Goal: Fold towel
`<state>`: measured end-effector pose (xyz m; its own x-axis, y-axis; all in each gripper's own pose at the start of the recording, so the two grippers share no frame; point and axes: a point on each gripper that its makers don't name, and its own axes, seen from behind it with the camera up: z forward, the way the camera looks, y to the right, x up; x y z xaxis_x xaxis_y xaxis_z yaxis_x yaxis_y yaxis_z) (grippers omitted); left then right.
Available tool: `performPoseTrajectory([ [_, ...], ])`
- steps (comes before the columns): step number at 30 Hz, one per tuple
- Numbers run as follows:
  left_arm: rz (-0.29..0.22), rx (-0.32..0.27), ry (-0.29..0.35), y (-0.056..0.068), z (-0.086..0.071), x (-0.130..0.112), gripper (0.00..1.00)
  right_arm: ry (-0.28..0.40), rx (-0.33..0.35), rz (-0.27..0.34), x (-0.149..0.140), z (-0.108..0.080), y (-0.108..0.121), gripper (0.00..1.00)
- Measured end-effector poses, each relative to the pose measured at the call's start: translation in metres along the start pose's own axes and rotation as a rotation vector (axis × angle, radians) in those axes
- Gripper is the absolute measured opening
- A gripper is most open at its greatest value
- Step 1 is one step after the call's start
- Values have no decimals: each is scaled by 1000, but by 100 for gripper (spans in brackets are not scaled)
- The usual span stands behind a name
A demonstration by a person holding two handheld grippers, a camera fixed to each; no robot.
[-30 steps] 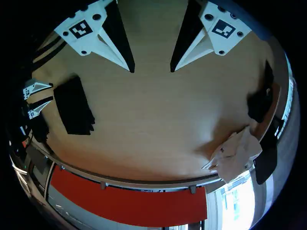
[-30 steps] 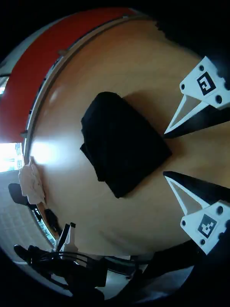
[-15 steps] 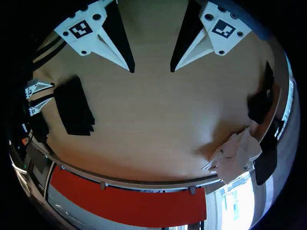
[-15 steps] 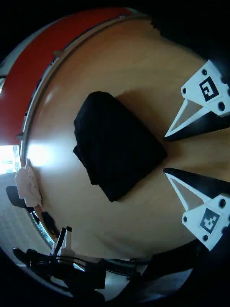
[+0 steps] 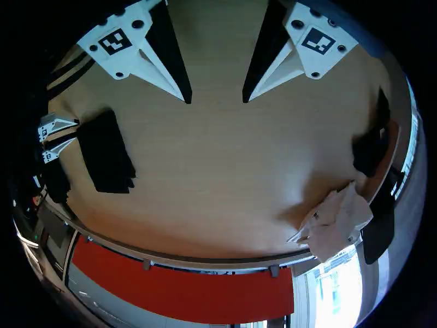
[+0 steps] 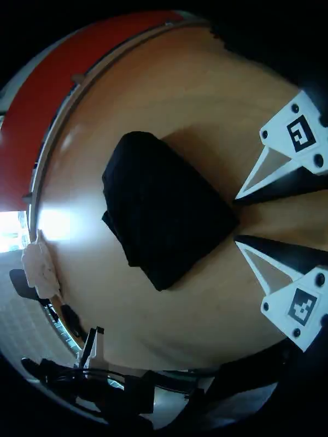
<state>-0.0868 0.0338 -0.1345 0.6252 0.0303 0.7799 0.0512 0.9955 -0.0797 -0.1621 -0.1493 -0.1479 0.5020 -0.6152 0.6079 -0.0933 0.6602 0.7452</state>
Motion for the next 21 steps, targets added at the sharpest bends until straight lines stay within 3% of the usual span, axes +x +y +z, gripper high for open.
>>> performPoseTrajectory([
  [21,-2,3,-4,-1,1,-3,68,11,4,22,3,-3,-1,18],
])
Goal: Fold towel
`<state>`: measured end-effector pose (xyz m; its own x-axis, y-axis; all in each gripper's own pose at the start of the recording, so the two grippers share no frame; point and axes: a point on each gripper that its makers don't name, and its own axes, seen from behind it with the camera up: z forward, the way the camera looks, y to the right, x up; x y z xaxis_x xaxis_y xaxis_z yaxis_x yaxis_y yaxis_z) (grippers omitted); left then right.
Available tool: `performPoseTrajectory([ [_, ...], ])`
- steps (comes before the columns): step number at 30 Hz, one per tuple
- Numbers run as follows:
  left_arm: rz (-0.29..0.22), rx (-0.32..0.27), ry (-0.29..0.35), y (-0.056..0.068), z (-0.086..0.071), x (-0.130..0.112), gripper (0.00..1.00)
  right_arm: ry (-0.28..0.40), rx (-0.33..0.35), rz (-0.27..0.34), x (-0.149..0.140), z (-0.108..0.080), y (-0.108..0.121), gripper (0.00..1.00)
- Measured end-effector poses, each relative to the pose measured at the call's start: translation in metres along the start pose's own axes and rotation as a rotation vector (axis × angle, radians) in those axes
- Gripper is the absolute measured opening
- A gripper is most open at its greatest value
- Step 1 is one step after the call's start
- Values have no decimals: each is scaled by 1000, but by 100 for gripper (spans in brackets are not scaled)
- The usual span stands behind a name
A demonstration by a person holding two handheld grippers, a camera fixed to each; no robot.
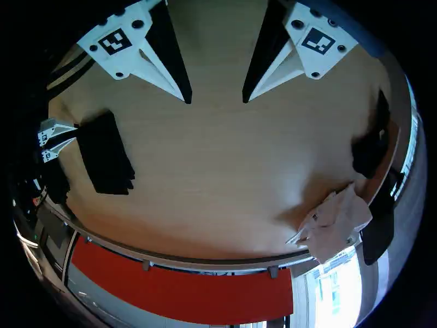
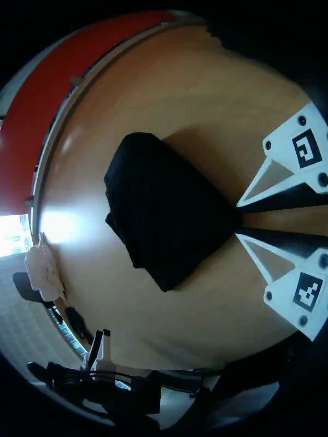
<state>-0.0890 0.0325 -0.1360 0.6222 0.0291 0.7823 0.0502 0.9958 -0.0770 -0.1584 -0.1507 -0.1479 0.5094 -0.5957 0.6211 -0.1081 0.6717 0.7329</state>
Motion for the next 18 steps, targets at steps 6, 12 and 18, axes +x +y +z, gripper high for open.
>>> performPoseTrajectory([
  [6,-1,0,1,0,0,0,67,-1,0,2,-1,2,1,17],
  [12,0,0,1,0,0,1,67,-2,-1,0,0,3,1,17],
  [18,-2,1,2,0,0,0,67,0,3,-1,0,2,-1,6],
])
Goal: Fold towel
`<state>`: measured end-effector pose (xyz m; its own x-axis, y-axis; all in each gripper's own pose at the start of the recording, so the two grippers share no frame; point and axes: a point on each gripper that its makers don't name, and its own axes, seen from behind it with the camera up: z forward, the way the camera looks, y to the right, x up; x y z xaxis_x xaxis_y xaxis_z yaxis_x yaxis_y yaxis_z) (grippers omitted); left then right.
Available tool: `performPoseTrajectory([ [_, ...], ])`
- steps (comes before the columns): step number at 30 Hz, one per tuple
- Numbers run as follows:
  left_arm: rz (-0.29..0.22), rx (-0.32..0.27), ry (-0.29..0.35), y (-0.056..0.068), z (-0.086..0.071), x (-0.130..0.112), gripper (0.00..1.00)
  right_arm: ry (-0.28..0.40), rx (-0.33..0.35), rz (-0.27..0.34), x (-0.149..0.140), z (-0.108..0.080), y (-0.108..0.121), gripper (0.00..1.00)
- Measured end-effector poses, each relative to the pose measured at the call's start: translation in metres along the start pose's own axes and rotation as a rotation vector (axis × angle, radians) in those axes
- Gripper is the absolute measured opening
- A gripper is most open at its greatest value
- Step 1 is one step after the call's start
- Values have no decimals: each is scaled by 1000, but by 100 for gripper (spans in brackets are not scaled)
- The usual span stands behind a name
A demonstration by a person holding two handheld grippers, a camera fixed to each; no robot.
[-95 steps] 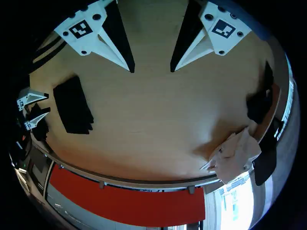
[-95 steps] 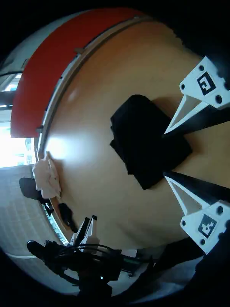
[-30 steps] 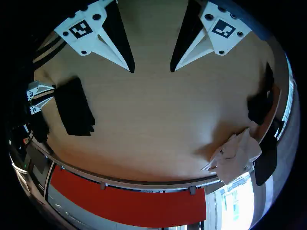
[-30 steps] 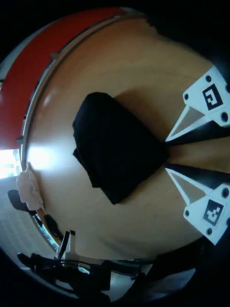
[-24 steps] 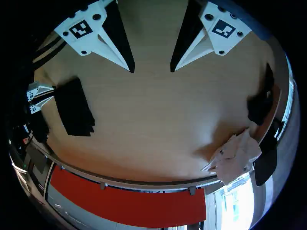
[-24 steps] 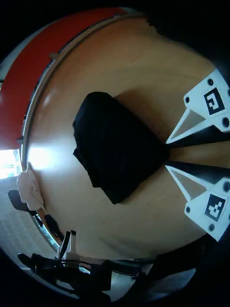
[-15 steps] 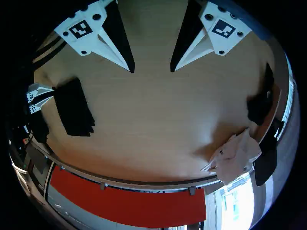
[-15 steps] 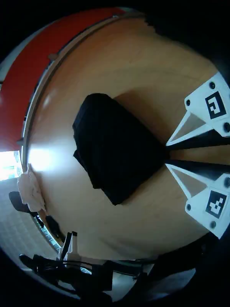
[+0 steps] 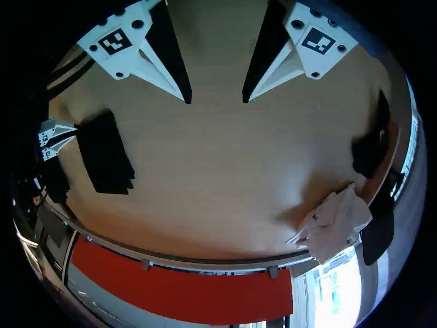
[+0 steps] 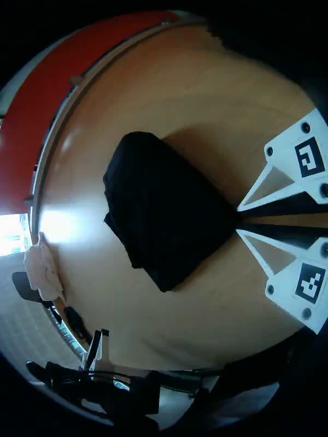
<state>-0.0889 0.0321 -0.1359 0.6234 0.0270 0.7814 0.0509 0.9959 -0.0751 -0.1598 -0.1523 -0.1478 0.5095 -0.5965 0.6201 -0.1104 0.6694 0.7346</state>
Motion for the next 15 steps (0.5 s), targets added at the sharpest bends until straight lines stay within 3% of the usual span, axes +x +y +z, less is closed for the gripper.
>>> performPoseTrajectory([
  [15,6,-2,2,0,-1,0,67,38,12,-1,9,-5,-3,4],
])
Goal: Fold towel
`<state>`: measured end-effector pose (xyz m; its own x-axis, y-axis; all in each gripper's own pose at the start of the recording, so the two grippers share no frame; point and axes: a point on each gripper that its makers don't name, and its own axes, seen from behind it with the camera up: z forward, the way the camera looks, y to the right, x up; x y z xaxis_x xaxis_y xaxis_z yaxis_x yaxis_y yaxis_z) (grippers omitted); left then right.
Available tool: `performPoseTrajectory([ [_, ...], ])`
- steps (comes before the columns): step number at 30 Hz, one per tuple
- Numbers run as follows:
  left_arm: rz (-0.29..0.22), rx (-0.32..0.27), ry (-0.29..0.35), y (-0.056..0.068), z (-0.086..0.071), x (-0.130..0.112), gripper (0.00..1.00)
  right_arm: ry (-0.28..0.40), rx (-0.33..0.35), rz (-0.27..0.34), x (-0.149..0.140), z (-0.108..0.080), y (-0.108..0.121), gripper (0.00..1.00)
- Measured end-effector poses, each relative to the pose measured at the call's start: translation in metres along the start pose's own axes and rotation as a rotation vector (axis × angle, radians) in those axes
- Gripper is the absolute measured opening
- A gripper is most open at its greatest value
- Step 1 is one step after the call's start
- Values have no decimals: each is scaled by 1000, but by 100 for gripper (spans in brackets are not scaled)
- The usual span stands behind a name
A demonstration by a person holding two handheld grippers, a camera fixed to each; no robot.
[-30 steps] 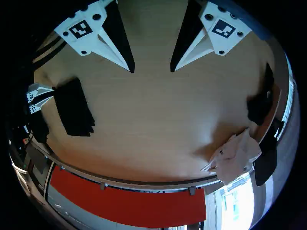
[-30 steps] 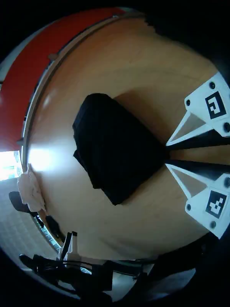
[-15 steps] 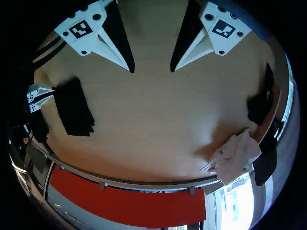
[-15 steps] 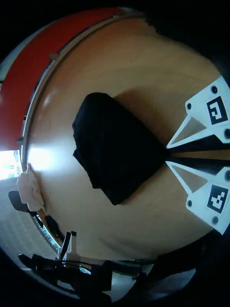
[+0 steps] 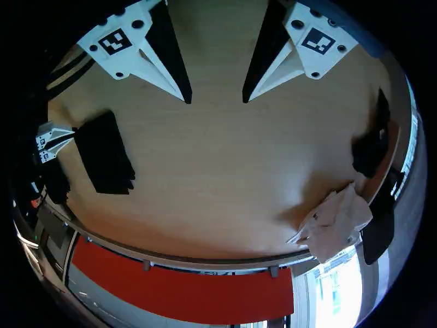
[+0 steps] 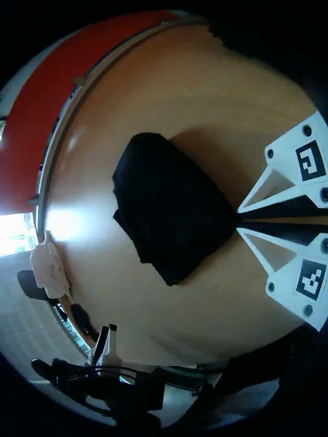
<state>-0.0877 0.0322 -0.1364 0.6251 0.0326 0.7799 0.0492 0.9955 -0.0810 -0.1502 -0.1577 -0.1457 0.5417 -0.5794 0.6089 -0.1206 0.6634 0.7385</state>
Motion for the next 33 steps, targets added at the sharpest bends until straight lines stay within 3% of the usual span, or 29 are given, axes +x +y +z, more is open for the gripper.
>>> performPoseTrajectory([
  [8,1,0,8,-1,-1,3,67,52,-9,-32,25,-12,-1,4],
  [20,3,-5,32,-1,-2,13,67,169,-45,-96,92,-42,5,4],
  [33,6,-11,66,-1,-6,28,67,318,-119,-188,171,-101,15,4],
])
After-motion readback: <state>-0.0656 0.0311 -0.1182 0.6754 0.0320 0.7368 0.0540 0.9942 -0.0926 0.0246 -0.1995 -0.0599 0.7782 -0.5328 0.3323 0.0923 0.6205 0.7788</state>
